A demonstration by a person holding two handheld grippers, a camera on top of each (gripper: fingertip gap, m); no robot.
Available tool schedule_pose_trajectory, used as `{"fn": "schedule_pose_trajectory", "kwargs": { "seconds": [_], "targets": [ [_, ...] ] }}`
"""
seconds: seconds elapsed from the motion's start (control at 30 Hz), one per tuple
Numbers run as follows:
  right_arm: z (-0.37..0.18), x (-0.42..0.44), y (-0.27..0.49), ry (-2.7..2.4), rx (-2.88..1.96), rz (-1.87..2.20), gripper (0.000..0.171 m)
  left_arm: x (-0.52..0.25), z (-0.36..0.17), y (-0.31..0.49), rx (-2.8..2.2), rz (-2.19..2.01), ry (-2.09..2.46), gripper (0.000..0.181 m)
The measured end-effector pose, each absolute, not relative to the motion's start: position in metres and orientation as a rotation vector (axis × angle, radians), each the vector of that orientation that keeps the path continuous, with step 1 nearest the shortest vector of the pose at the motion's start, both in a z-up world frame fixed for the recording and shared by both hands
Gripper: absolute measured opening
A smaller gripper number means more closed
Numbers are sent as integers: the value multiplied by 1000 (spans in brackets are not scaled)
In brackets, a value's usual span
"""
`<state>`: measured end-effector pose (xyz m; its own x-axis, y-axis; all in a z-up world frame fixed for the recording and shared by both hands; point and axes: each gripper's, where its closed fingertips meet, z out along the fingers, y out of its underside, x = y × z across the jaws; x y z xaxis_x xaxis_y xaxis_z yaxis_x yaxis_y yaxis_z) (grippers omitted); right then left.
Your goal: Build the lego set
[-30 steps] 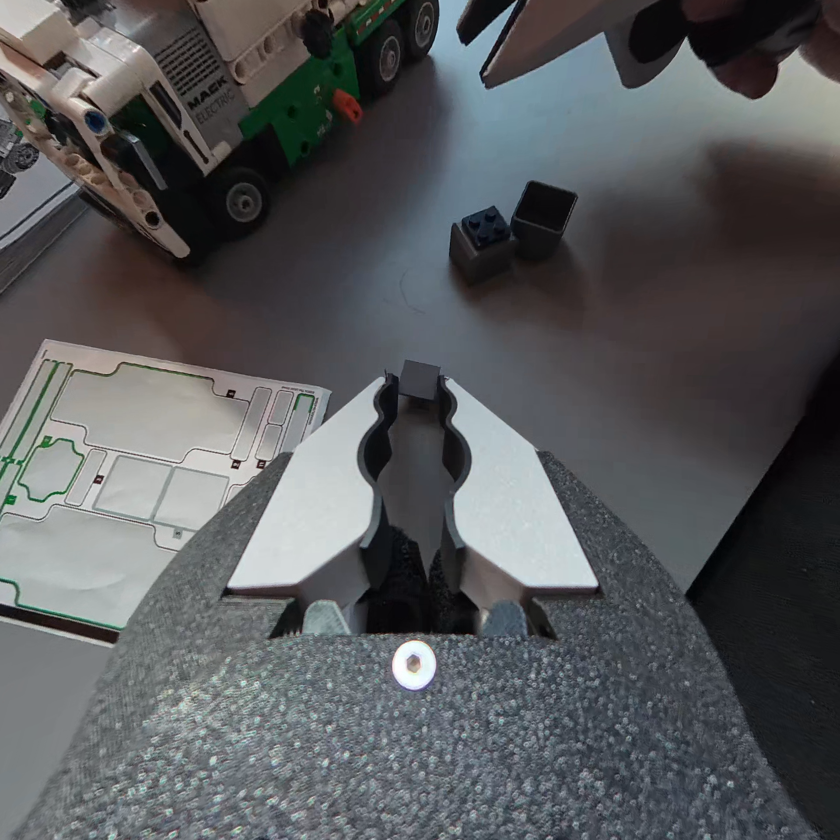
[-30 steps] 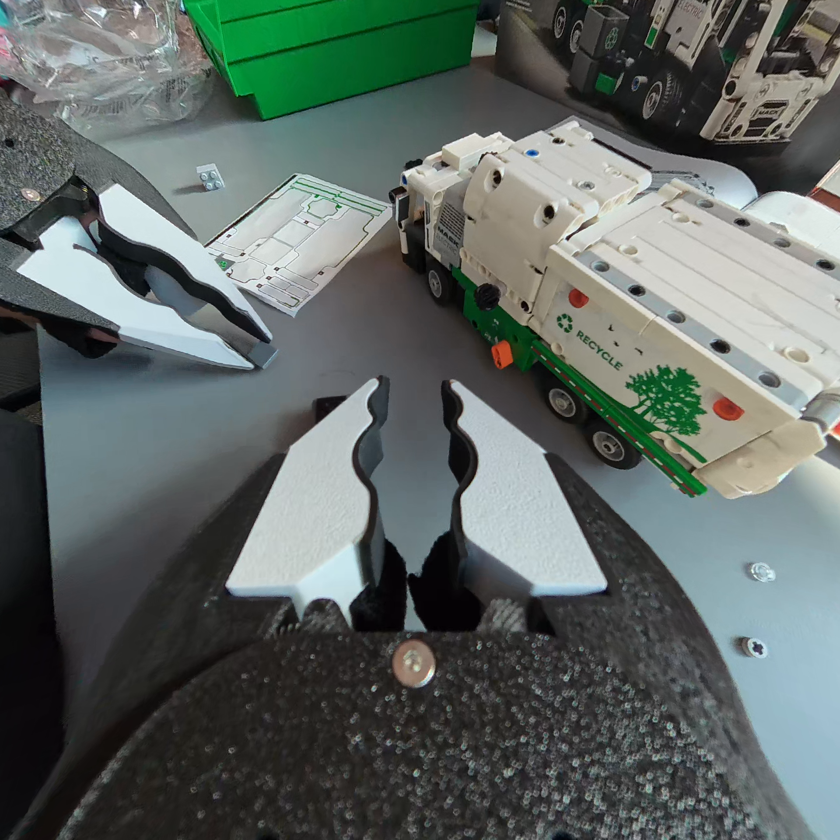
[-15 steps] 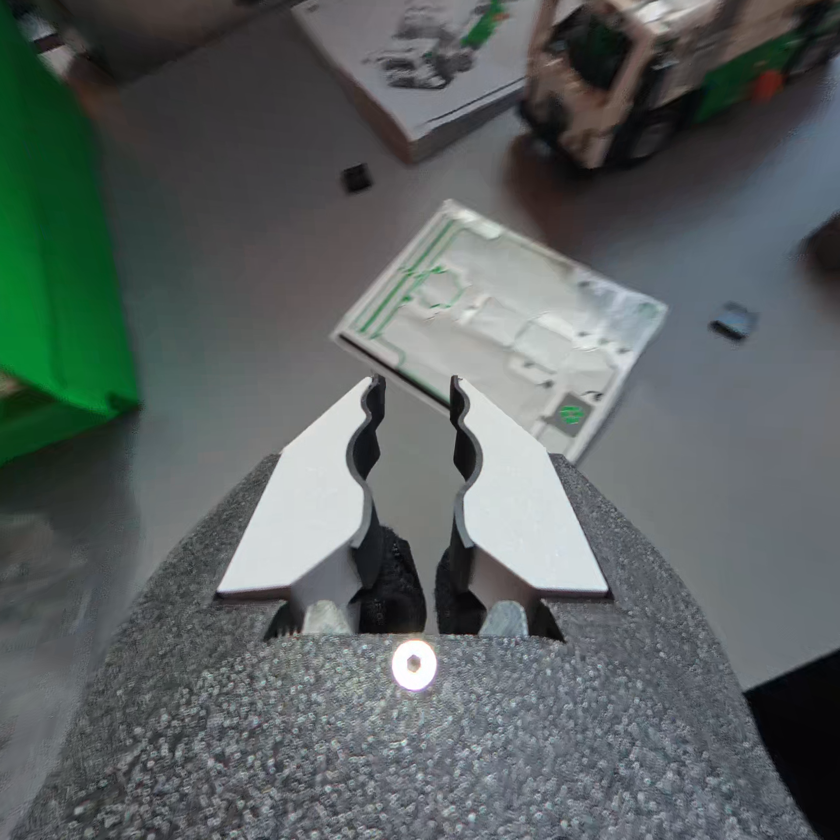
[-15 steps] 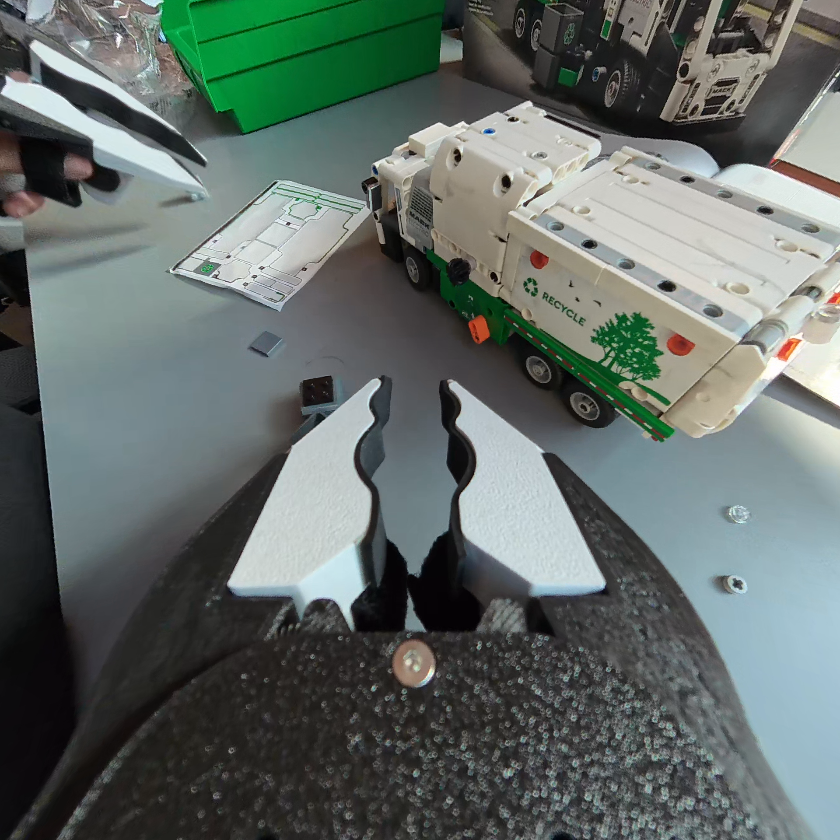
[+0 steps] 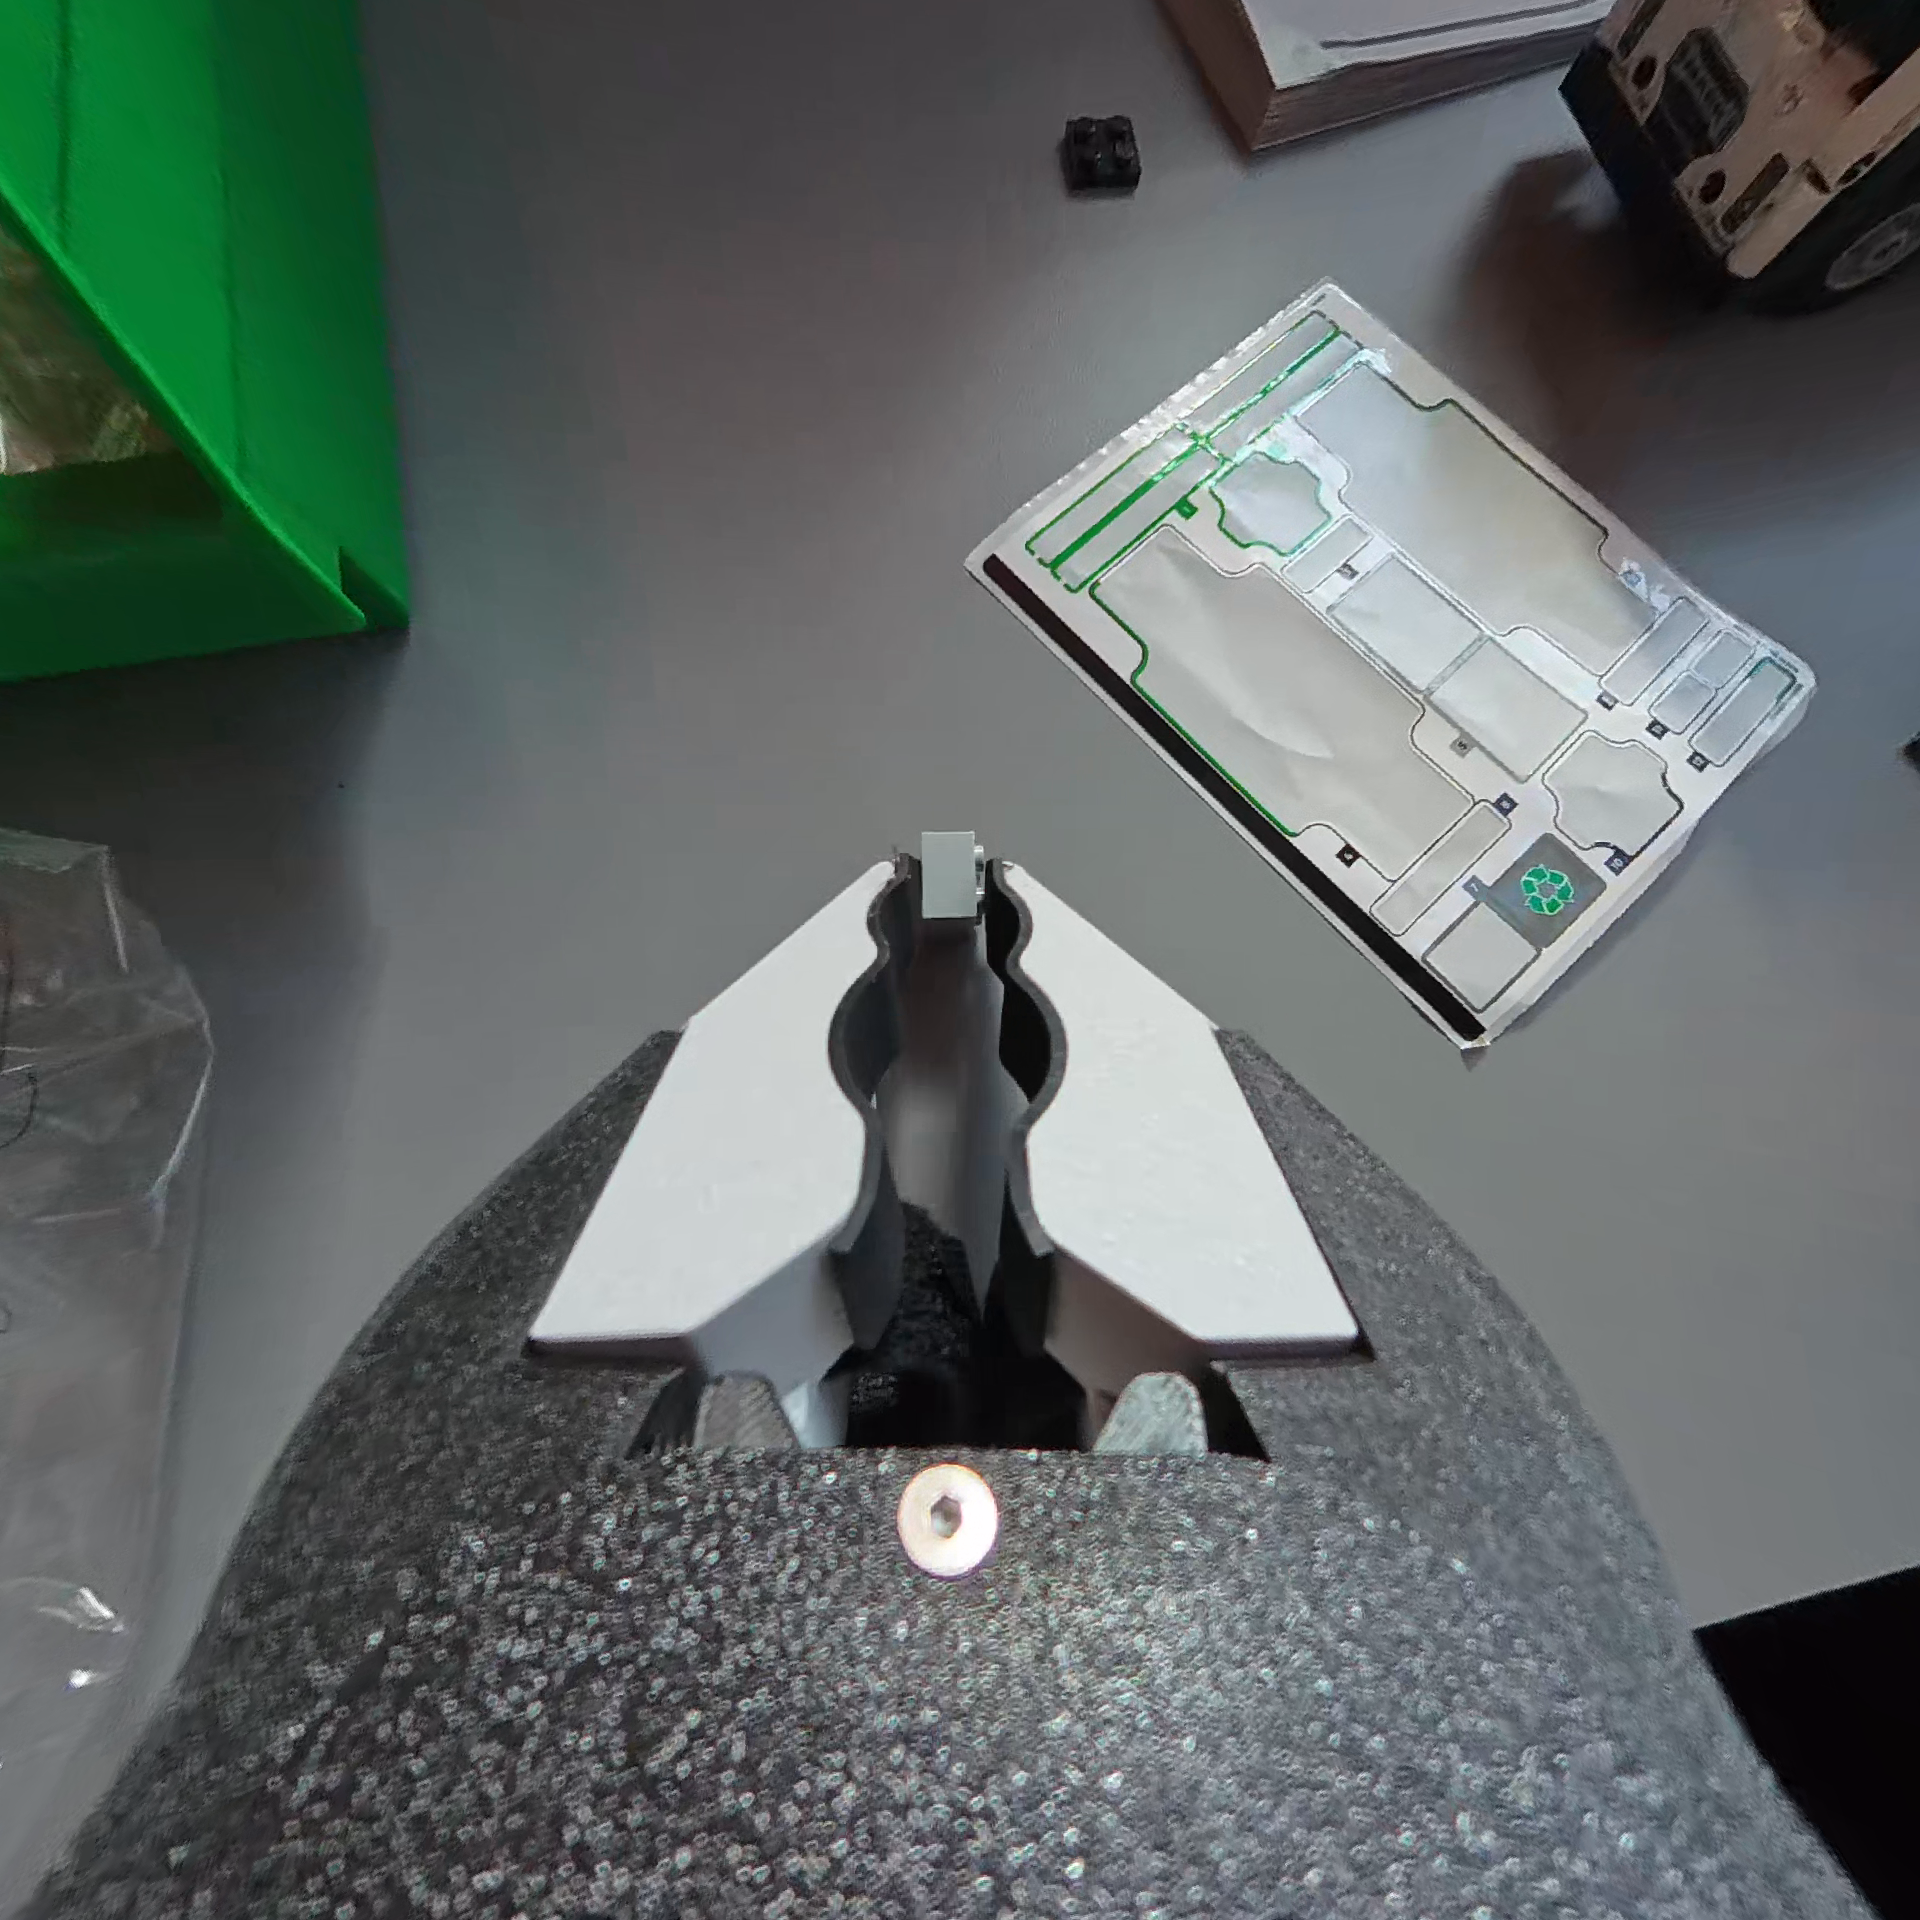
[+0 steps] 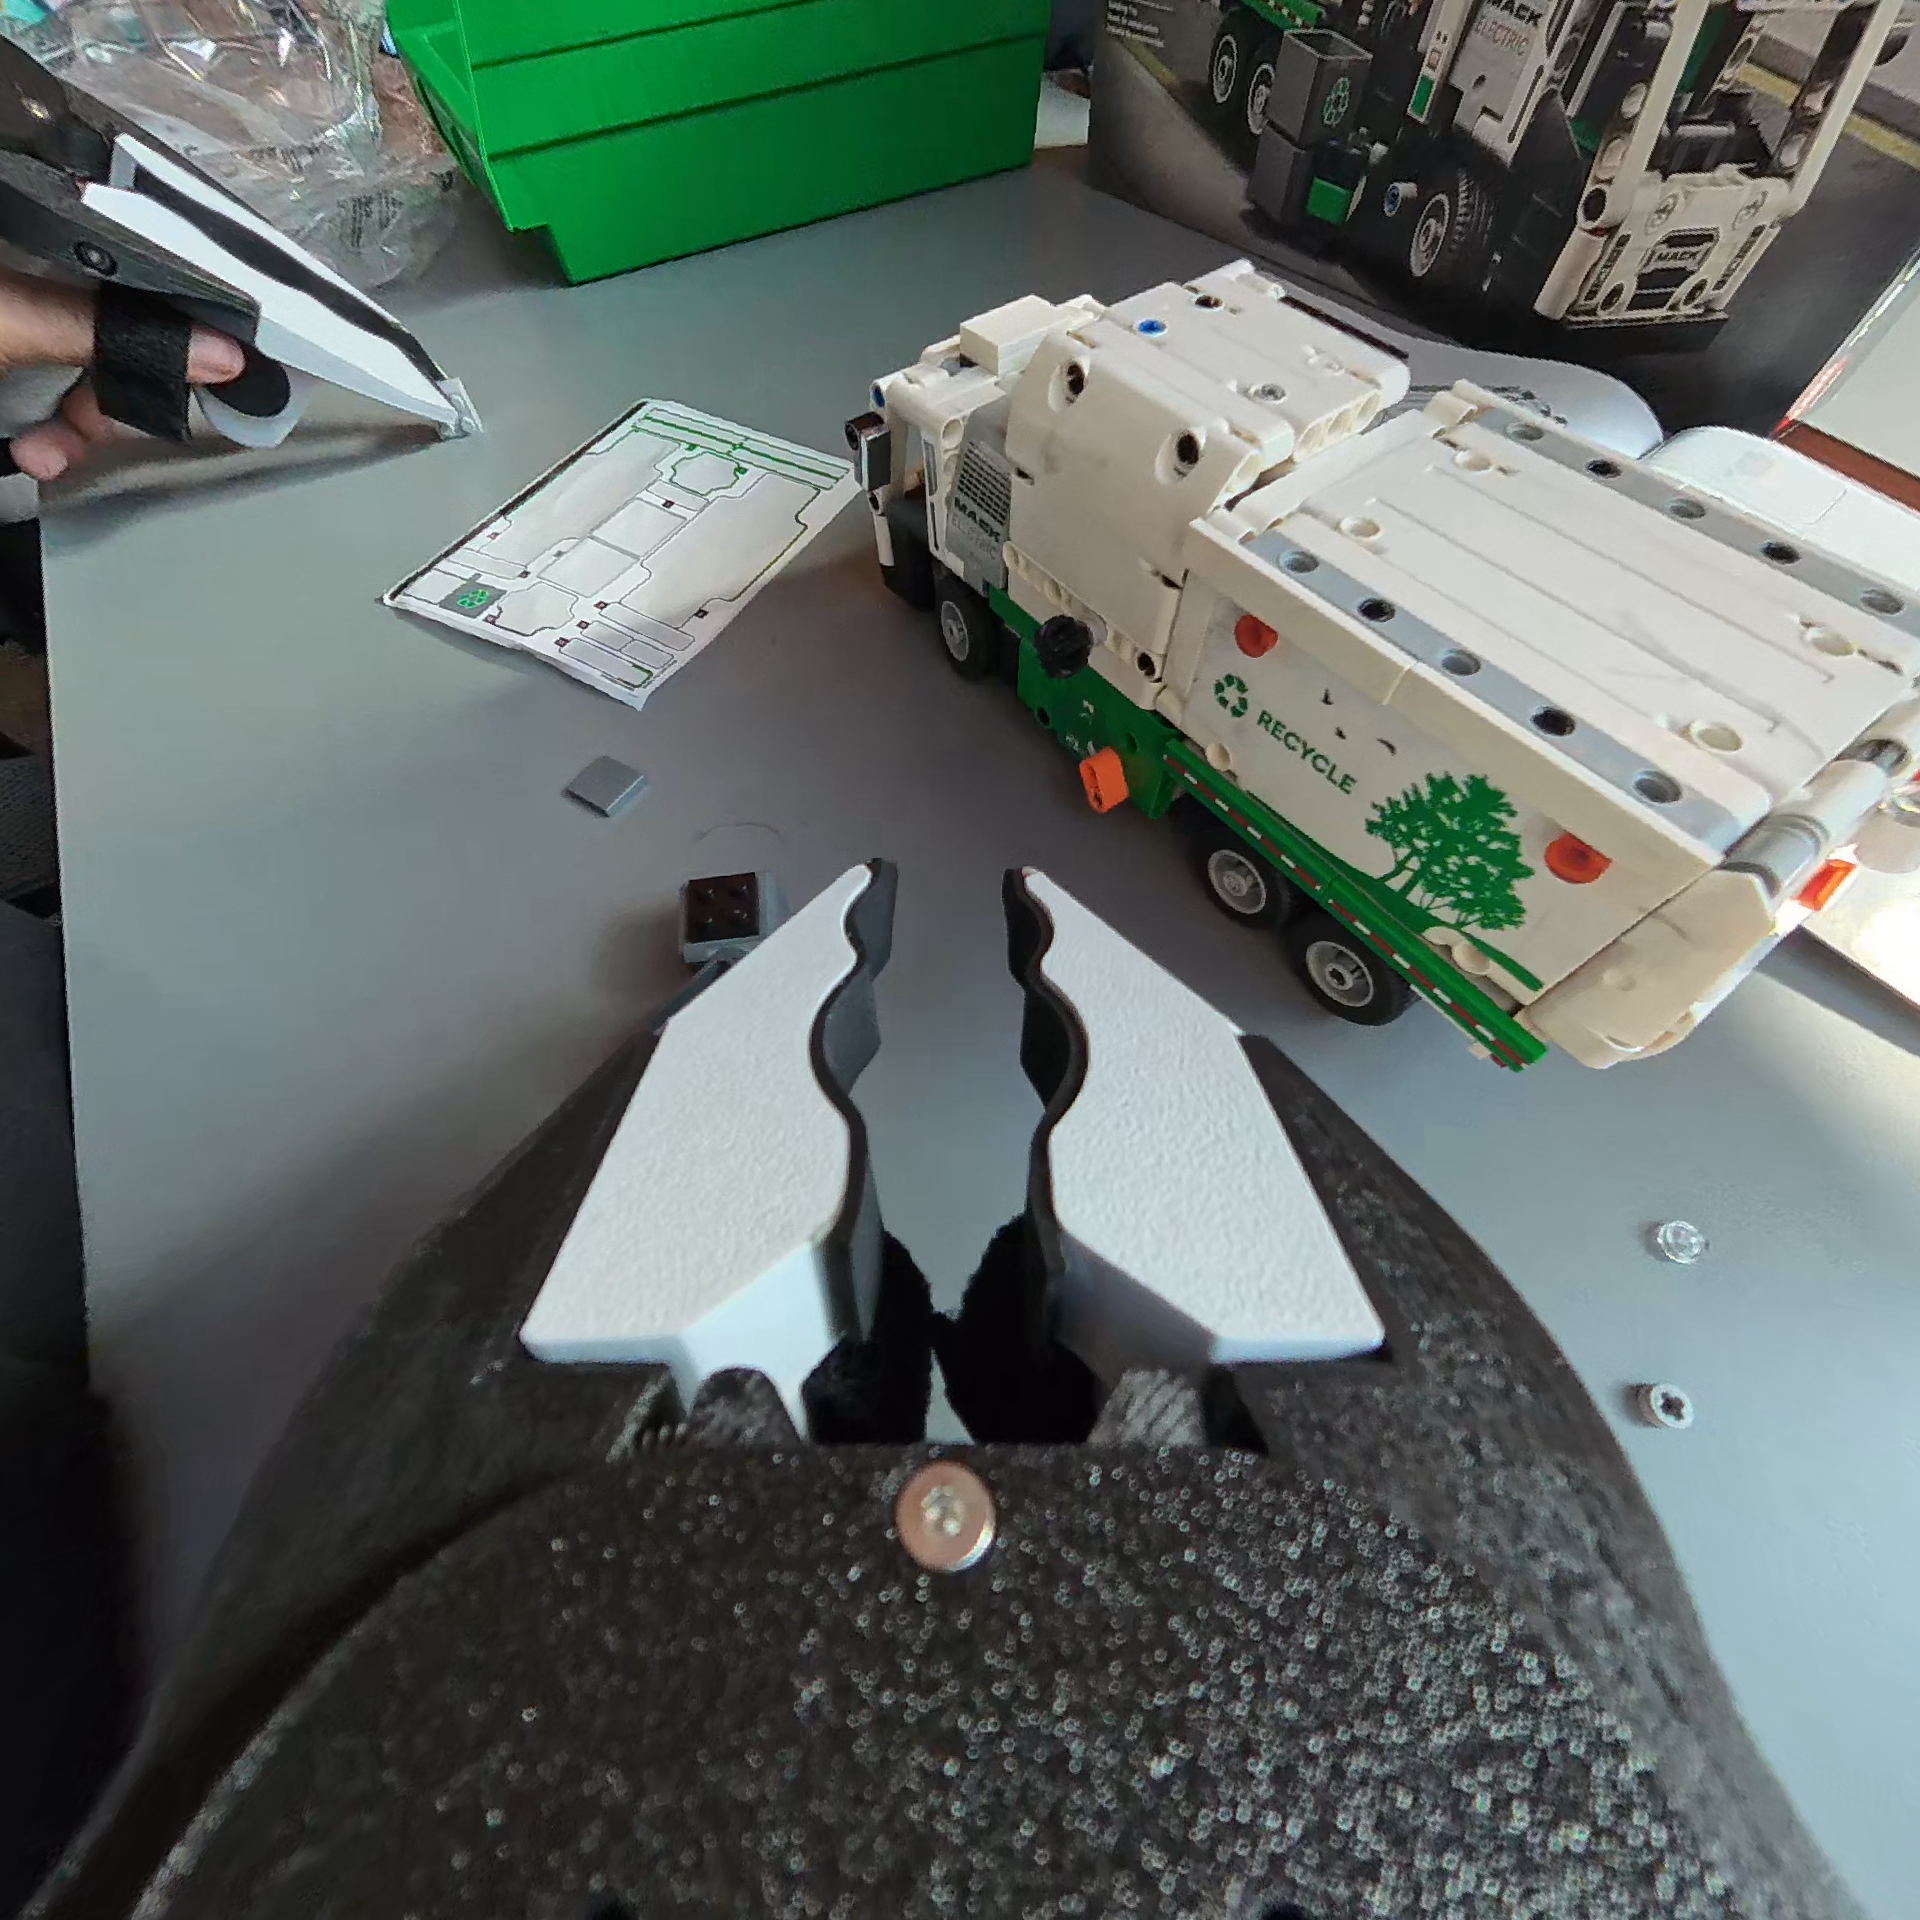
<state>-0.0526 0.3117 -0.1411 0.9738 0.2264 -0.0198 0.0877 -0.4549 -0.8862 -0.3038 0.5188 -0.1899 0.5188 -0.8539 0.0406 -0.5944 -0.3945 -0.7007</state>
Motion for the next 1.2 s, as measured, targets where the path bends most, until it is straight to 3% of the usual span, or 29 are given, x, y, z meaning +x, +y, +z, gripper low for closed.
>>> {"fn": "schedule_pose_trajectory", "kwargs": {
  "seconds": [0.03,0.17,0.33,0.47,0.67,1.2],
  "targets": [
    [-141,-54,312,-241,-2037,159,22,-305,-189,520,-2136,-519,1167,10],
    [-134,-64,315,-322,-1988,171,27,-271,-161,504,-2106,-783,1106,10],
    [-114,-98,322,-455,-1865,236,32,-175,-107,416,-1972,-1587,1059,10],
    [-107,-118,323,-535,-1808,226,33,-131,-95,353,-1970,-2037,1048,10],
    [-111,-120,322,-553,-1808,161,30,-113,-102,318,-2041,-2305,983,10],
    [-108,-121,325,-516,-1786,133,17,-113,-101,312,-2074,-2451,839,10]
  ]
}}
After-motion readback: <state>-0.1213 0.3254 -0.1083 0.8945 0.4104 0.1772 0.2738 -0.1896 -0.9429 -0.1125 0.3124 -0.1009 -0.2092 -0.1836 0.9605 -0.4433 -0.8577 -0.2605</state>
